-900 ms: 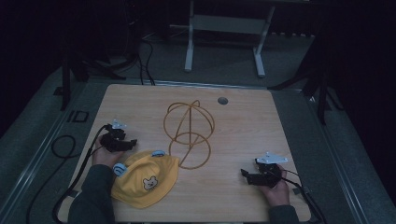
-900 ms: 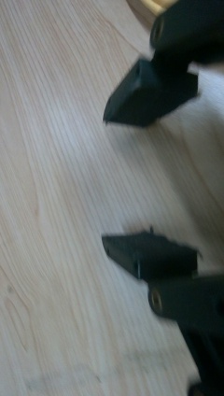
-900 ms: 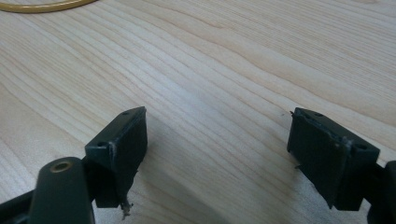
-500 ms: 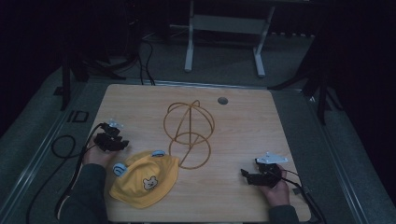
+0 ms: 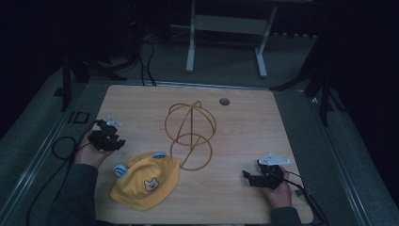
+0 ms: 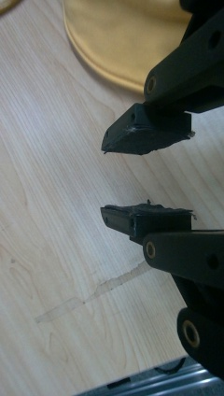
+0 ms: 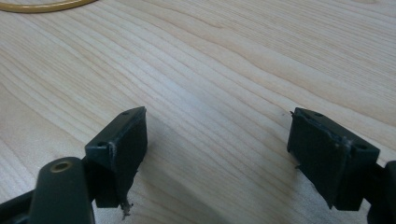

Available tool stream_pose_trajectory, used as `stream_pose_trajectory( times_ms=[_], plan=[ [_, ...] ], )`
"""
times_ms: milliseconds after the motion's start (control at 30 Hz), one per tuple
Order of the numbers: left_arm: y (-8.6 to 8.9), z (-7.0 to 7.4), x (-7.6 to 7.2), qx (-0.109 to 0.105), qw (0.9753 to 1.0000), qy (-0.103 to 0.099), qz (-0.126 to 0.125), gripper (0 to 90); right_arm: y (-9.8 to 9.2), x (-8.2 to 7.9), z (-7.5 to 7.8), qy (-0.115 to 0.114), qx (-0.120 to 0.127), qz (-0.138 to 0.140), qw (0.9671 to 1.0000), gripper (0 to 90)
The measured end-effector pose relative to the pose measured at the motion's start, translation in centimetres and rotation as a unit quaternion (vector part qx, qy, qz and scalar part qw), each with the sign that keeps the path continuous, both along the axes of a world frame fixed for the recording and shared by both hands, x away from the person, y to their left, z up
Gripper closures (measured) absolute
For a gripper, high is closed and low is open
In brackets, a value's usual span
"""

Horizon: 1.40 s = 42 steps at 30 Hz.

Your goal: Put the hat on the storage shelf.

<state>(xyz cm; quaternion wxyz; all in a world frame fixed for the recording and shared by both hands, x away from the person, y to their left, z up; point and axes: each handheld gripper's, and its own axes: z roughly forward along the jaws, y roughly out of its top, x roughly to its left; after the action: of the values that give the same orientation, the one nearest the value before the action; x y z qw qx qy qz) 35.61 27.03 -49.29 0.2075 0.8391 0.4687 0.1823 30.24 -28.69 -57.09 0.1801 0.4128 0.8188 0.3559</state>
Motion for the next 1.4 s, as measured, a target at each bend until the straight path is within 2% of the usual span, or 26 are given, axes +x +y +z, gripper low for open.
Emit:
stream_pose_trajectory(
  times_ms=[167, 500, 600, 800, 967, 1167, 1400],
  plan=[
    [-0.2, 1.5, -0.6, 0.004, 1.0000, -0.001, -0.008, 62.9, 0.0, 0.0, 0.0, 0.000, 0.000, 0.000, 1.0000, 20.0],
    [-0.7, 3.7, -1.5, 0.004, 0.9997, 0.012, -0.019, 63.8, 0.0, 0.0, 0.0, 0.000, 0.000, 0.000, 1.0000, 20.1],
    [-0.9, 4.3, -1.8, -0.005, 0.9996, 0.013, -0.023, 63.8, 0.0, 0.0, 0.0, 0.000, 0.000, 0.000, 1.0000, 20.0],
    [-1.7, 5.2, -2.3, 0.006, 0.9990, 0.020, -0.040, 63.1, 0.0, 0.0, 0.0, 0.000, 0.000, 0.000, 1.0000, 20.0],
    [-2.3, 6.0, -2.6, -0.001, 0.9983, 0.022, -0.054, 63.1, 0.0, 0.0, 0.0, -0.001, 0.000, 0.000, 1.0000, 20.0],
    [-3.1, 6.7, -3.3, -0.002, 0.9964, 0.028, -0.080, 63.0, 0.0, 0.0, 0.0, 0.000, 0.000, 0.000, 1.0000, 20.0],
    [-3.2, 7.5, -3.7, -0.017, 0.9956, 0.022, -0.089, 62.9, 0.0, 0.0, 0.0, 0.000, -0.001, 0.000, 1.0000, 20.1]
  ],
)
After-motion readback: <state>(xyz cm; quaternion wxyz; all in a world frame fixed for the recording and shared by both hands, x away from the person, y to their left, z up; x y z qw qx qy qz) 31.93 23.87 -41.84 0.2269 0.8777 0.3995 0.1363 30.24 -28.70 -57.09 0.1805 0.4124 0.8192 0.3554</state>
